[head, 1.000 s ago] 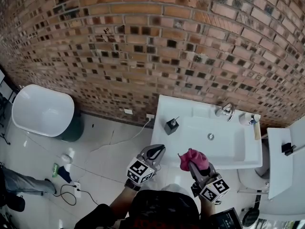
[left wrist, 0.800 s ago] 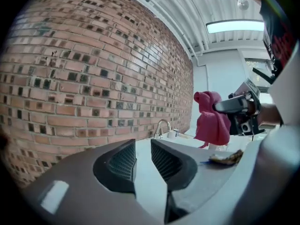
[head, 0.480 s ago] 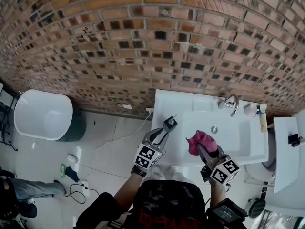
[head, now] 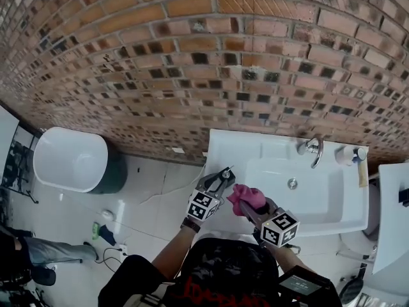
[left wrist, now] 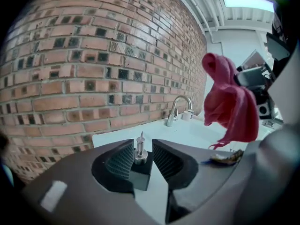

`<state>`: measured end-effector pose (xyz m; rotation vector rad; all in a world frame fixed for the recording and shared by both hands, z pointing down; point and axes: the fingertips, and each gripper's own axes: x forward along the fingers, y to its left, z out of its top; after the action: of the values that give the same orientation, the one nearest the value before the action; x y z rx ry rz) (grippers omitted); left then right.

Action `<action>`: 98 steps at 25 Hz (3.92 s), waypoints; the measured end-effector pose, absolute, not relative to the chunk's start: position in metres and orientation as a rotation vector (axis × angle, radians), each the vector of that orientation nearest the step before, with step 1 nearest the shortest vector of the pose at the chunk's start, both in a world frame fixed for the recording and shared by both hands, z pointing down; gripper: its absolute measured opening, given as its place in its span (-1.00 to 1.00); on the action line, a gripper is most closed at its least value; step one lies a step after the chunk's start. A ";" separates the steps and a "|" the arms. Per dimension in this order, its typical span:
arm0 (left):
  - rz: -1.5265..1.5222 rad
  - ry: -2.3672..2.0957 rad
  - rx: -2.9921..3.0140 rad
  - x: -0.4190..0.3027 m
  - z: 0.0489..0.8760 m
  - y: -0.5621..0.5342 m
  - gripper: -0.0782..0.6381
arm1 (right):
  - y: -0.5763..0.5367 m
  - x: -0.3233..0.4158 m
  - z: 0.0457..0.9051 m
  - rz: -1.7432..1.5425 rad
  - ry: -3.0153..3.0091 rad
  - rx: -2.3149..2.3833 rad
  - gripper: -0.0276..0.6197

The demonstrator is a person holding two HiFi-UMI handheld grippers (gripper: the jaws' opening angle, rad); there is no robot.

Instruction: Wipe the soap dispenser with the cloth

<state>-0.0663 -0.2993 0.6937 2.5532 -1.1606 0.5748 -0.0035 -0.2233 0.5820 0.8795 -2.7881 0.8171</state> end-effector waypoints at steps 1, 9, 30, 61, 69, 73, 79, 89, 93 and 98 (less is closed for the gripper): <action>0.595 -1.174 2.545 -0.065 0.701 -0.302 -0.43 | -0.224 -0.001 0.582 0.863 -2.809 0.910 -0.66; 0.749 -1.143 2.539 -0.050 0.750 -0.329 -0.31 | -0.259 0.055 0.573 1.015 -2.850 1.213 -0.66; 0.099 -0.930 2.644 -0.047 0.512 -0.304 -0.36 | -0.255 -0.001 0.510 0.907 -3.112 1.001 -0.66; -0.413 -0.756 2.702 -0.090 0.391 -0.266 -0.36 | -0.239 0.011 0.546 0.935 -3.002 1.110 -0.65; -0.495 -0.492 2.729 -0.083 0.370 -0.244 -0.36 | -0.245 0.015 0.536 0.985 -3.058 1.116 -0.65; -0.487 -0.290 2.797 -0.072 0.360 -0.217 -0.36 | -0.249 0.018 0.531 1.002 -3.076 1.128 -0.65; -0.451 -0.087 2.870 -0.060 0.363 -0.190 -0.36 | -0.259 0.018 0.523 0.939 -3.090 1.106 -0.65; -0.111 -0.114 2.900 -0.042 0.406 -0.189 -0.36 | -0.244 0.004 0.502 0.961 -3.147 0.783 -0.65; -0.030 0.010 2.903 -0.033 0.419 -0.177 -0.36 | -0.232 -0.004 0.483 1.081 -3.223 0.549 -0.66; 0.044 0.019 2.894 -0.026 0.435 -0.175 -0.36 | -0.229 0.002 0.459 1.176 -3.322 0.470 -0.66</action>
<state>-0.0259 -0.1752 0.4353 2.8943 0.0188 0.0442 0.0025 -0.2289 0.4594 0.4705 -3.3216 1.1760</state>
